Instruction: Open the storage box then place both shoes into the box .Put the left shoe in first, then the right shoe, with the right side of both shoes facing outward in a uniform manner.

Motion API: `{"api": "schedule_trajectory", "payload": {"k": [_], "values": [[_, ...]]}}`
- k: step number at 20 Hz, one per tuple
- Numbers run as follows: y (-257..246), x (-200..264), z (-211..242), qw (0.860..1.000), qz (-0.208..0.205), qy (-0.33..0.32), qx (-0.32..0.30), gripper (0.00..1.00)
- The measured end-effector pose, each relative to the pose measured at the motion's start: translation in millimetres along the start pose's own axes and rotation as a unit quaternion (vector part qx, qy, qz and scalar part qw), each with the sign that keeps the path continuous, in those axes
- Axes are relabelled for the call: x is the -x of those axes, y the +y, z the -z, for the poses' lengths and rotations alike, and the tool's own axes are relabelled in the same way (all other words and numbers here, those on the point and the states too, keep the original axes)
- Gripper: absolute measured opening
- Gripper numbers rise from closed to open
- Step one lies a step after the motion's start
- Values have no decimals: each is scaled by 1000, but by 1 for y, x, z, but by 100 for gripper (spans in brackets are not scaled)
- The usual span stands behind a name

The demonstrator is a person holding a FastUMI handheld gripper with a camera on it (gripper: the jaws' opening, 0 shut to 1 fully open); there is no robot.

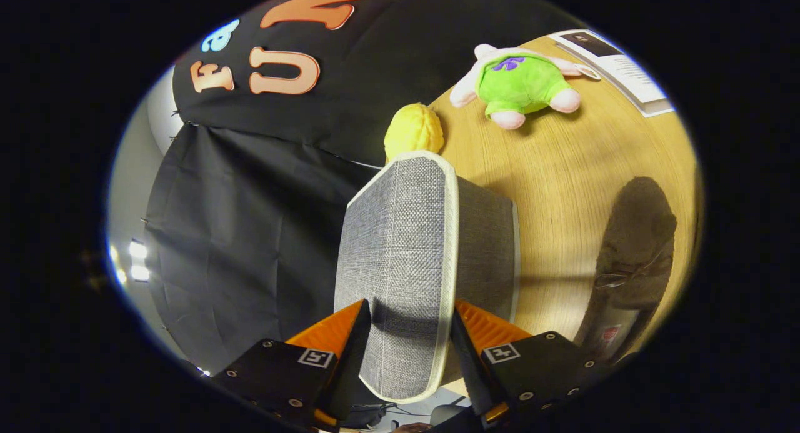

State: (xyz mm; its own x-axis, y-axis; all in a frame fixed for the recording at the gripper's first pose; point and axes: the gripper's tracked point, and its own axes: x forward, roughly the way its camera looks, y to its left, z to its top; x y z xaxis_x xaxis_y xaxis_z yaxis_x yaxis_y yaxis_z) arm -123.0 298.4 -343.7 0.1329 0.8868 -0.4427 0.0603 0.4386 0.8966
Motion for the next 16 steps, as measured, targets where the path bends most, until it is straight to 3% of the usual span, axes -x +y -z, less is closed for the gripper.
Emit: {"api": "schedule_trajectory", "payload": {"k": [2, 3, 5, 7, 10, 16], "values": [[6, 10, -10, 1000, -9, -22, -7, 56], [5, 12, -13, 999, -4, -35, -4, 42], [-4, 12, -10, 999, 22, -35, 13, 27], [3, 14, -3, 999, 19, -28, 6, 19], [18, 19, -8, 999, 5, -33, -7, 10], [93, 29, -13, 997, -38, -52, 44, 9]]}}
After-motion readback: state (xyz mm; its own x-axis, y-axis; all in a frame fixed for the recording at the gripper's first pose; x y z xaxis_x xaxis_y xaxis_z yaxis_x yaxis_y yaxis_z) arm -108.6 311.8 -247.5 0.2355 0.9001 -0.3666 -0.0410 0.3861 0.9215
